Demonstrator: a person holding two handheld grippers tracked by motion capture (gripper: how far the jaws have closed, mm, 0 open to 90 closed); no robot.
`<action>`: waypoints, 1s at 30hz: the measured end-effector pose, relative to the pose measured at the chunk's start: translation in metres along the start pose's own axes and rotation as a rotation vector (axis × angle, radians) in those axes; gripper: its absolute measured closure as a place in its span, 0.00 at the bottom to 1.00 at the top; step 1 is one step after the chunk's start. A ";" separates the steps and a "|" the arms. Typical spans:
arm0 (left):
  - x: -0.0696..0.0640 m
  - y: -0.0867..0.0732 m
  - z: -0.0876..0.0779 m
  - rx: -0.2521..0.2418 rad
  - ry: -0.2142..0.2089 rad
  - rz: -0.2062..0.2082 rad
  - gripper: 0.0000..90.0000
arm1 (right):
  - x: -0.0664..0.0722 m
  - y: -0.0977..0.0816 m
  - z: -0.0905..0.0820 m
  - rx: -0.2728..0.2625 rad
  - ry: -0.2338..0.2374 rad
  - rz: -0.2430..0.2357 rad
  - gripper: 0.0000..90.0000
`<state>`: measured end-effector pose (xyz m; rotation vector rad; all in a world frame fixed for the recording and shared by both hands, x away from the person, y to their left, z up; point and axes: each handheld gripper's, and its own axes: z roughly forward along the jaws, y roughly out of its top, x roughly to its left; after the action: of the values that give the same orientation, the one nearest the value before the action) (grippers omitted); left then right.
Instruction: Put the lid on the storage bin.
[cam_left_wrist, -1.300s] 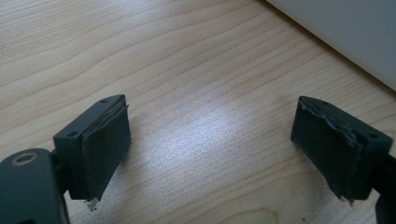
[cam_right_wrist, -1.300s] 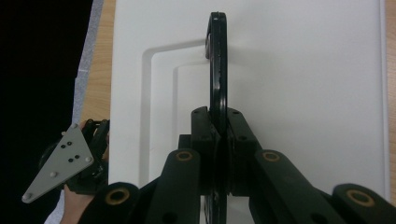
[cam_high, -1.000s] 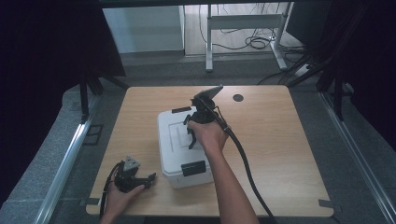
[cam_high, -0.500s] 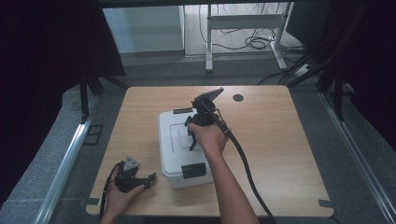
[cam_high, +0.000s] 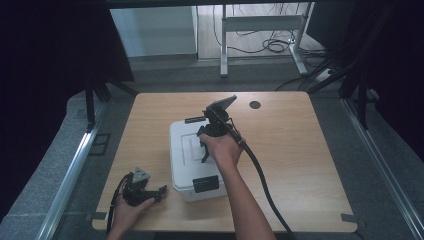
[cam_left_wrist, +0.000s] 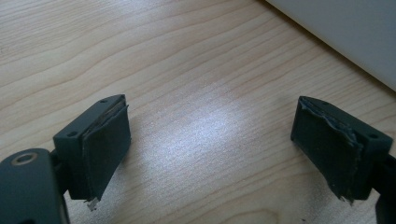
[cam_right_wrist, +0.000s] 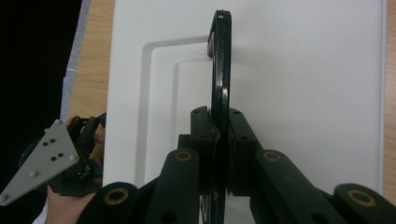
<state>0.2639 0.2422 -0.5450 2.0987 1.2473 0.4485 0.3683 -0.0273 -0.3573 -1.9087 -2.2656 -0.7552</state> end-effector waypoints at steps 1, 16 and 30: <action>0.000 0.000 0.000 0.000 0.000 0.001 0.13 | -0.001 0.000 0.000 -0.001 0.001 0.001 0.94; 0.000 0.000 0.000 0.000 0.000 0.000 0.13 | -0.018 -0.004 -0.020 -0.084 0.048 -0.129 0.67; 0.000 0.000 0.000 0.000 0.001 0.003 0.13 | -0.048 -0.015 -0.049 -0.144 0.078 -0.144 0.62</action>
<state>0.2641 0.2424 -0.5450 2.1007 1.2441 0.4507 0.3527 -0.0928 -0.3371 -1.7506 -2.3800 -1.0181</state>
